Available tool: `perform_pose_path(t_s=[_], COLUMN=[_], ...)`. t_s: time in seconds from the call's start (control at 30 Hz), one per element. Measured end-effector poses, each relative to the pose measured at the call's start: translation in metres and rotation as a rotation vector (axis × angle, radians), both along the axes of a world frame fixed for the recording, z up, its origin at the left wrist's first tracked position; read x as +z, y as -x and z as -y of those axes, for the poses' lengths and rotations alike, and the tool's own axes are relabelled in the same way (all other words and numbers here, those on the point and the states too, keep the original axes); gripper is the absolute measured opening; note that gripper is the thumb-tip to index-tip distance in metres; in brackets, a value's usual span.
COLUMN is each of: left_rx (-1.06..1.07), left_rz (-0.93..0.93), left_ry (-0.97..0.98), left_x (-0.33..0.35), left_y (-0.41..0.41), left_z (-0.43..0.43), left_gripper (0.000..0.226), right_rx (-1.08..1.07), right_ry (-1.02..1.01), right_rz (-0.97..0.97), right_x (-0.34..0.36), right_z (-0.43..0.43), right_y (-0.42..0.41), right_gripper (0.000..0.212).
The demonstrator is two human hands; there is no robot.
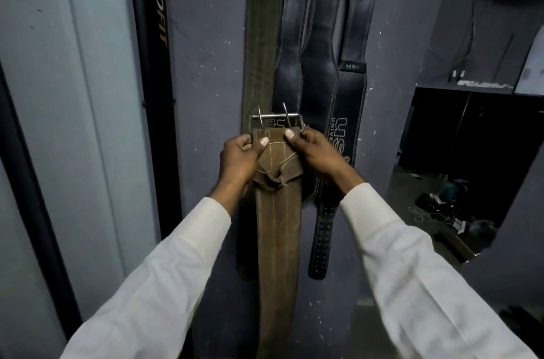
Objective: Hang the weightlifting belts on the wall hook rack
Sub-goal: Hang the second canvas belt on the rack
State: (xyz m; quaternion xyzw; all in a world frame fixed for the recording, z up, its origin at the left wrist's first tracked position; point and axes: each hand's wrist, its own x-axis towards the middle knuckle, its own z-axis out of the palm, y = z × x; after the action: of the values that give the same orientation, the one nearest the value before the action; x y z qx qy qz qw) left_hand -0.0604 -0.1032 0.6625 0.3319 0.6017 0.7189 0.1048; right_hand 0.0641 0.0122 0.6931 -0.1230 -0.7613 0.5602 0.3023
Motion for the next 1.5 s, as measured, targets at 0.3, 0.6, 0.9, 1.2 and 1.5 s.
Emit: perform_pose_path(t_s=[0.3, 0.6, 0.9, 1.2, 1.5], left_rx=[0.159, 0.337, 0.347, 0.41, 0.348], left_rz=[-0.149, -0.285, -0.452, -0.538, -0.52], left_ry=[-0.179, -0.25, -0.428, -0.52, -0.408], left_x=[0.035, 0.121, 0.262, 0.388, 0.426], left_y=[0.041, 0.119, 0.209, 0.269, 0.309], left_z=[-0.001, -0.039, -0.107, -0.147, -0.166], left_gripper=[0.043, 0.059, 0.056, 0.041, 0.03], right_rx=[-0.258, -0.254, -0.295, -0.461, -0.649], right_ry=[-0.194, -0.344, -0.433, -0.684, -0.724], right_rz=[-0.212, -0.218, -0.545, -0.64, -0.659], right_x=[0.032, 0.12, 0.243, 0.368, 0.395], right_z=[0.001, -0.03, -0.098, -0.134, -0.14], right_y=[0.057, 0.132, 0.22, 0.284, 0.308], right_gripper=[0.021, 0.034, 0.057, 0.052, 0.036])
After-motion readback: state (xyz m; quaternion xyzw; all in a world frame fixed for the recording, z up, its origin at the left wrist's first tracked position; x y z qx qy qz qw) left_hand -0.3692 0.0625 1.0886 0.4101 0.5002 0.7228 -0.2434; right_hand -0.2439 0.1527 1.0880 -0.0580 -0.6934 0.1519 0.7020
